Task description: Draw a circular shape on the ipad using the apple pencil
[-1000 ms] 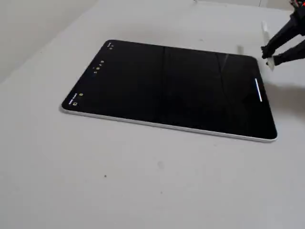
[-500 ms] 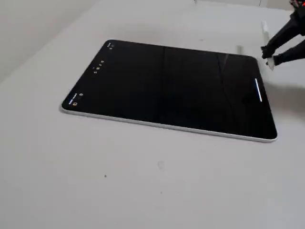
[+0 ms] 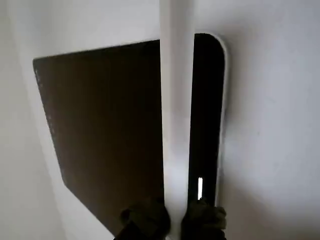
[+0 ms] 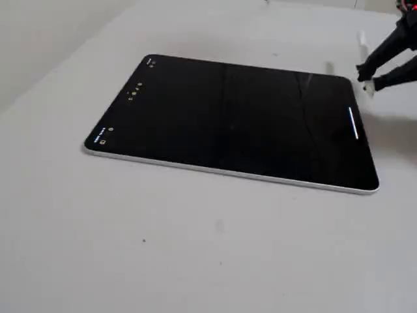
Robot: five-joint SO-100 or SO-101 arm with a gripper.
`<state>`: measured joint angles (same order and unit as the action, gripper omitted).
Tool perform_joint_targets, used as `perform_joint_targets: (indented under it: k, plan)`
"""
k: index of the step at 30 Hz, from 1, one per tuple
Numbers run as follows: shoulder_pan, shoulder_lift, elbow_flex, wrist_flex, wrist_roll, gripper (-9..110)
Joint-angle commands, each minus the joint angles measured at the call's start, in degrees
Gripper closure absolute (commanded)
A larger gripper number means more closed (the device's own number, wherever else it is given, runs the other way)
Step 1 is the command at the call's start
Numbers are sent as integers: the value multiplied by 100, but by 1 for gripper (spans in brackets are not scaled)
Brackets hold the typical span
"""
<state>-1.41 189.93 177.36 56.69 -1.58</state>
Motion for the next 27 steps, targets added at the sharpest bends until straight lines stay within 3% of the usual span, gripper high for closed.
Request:
perform_joint_targets:
  k: [1, 3, 15, 21, 27]
  plan:
    - [-167, 53, 114, -1204, -2013, 101]
    - [-158, 53, 132, -1582, -2074, 101]
    - [-1441, -571, 211, -4790, -5256, 101]
    - [-1573, -4192, 53, -8991, -6179, 101]
    - [-1274, -8420, -1608, -11900, -6460, 101]
